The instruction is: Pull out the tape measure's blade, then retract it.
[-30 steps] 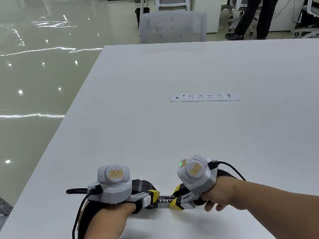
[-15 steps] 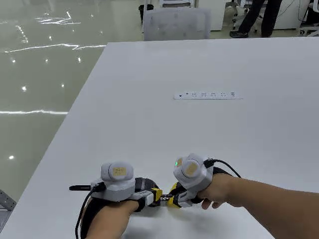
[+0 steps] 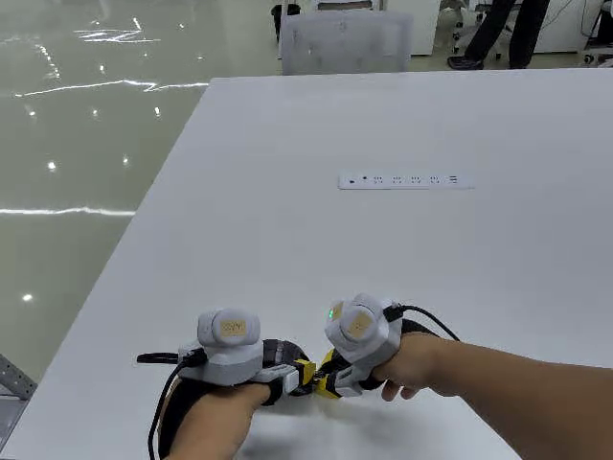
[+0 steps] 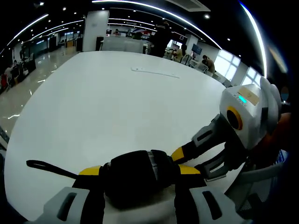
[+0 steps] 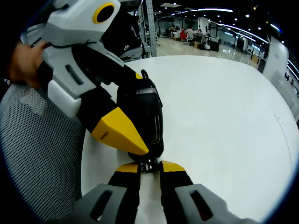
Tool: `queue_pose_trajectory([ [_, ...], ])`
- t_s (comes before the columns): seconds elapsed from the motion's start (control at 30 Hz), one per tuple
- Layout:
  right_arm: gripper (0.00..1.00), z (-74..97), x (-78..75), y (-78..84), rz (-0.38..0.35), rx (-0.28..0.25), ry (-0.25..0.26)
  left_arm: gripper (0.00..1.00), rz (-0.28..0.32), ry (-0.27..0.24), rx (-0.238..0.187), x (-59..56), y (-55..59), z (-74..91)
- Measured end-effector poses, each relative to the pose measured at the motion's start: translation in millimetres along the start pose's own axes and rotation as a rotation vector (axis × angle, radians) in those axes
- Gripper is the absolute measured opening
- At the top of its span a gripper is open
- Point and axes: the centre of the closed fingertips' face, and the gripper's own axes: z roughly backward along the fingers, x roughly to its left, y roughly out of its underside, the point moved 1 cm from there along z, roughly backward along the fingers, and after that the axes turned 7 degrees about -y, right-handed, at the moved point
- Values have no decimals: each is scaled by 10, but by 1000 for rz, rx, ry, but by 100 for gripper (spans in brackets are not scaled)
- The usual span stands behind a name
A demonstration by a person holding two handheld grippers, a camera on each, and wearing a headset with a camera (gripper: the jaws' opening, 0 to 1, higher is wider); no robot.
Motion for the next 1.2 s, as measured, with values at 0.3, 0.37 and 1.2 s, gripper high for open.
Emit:
queue_pose_trajectory([
  [0.3, 13, 51, -7, 62, 49, 13, -2, 56, 5, 1, -4, -6, -1, -2],
  [0.37, 13, 42, 0, 55, 60, 21, -5, 56, 3, 1, -3, -8, 3, 0],
  [1.2, 14, -18, 29, -5, 37, 6, 16, 58, -7, 9, -8, -13, 10, 4],
])
